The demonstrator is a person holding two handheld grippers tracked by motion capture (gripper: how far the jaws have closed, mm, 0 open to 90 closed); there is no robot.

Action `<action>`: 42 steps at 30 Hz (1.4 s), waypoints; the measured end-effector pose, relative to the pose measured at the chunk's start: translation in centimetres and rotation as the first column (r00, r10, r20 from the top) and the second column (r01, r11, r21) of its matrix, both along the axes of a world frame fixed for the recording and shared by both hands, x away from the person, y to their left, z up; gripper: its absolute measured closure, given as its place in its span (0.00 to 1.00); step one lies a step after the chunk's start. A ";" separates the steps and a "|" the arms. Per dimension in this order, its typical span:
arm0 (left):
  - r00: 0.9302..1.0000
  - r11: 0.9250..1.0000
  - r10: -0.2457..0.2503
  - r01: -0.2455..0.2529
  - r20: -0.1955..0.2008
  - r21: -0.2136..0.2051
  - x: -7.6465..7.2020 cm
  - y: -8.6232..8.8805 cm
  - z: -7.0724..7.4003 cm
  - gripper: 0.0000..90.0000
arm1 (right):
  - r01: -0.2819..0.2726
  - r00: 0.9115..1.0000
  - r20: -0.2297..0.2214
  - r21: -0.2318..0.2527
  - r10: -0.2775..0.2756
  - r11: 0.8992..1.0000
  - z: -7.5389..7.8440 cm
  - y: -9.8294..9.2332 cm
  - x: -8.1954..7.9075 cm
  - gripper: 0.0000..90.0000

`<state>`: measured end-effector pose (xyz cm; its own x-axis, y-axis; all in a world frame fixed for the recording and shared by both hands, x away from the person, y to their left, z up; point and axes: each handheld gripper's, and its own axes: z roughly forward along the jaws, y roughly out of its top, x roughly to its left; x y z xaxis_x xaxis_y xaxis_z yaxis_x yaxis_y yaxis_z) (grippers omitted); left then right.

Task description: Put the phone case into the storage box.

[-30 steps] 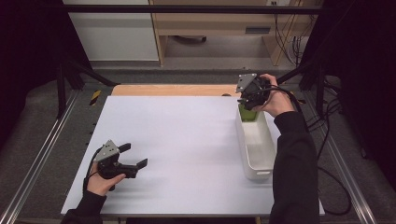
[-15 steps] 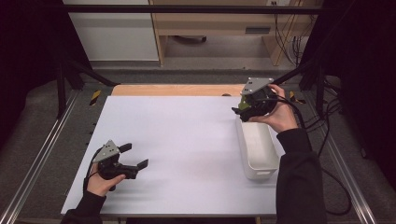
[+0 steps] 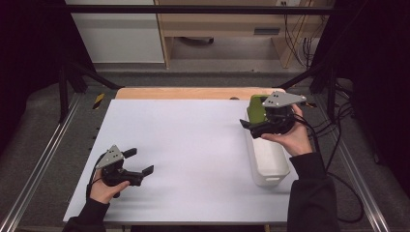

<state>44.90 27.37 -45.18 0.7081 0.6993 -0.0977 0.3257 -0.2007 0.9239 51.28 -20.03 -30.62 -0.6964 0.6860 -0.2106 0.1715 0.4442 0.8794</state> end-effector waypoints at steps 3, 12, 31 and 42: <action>1.000 1.000 -0.003 0.003 0.002 0.000 -0.1 0.0 0.1 0.00 | 0.017 1.000 0.000 0.035 -0.017 0.999 -0.4 -0.1 -0.8 0.02; 1.000 1.000 -0.008 0.008 0.008 -0.005 -0.2 -0.1 0.2 0.00 | 0.008 1.000 0.013 0.099 -0.010 0.995 -2.8 -0.7 -3.6 0.02; 1.000 1.000 -0.021 0.021 0.023 -0.010 -0.4 -0.2 0.3 0.00 | 0.005 0.999 -0.041 0.249 0.006 0.968 -7.6 -3.6 -6.4 0.01; 0.999 1.000 -0.021 0.022 0.033 -0.013 -0.5 -0.2 0.5 0.00 | 0.018 0.998 -0.057 0.251 -0.004 0.968 -9.3 -5.0 -7.2 0.01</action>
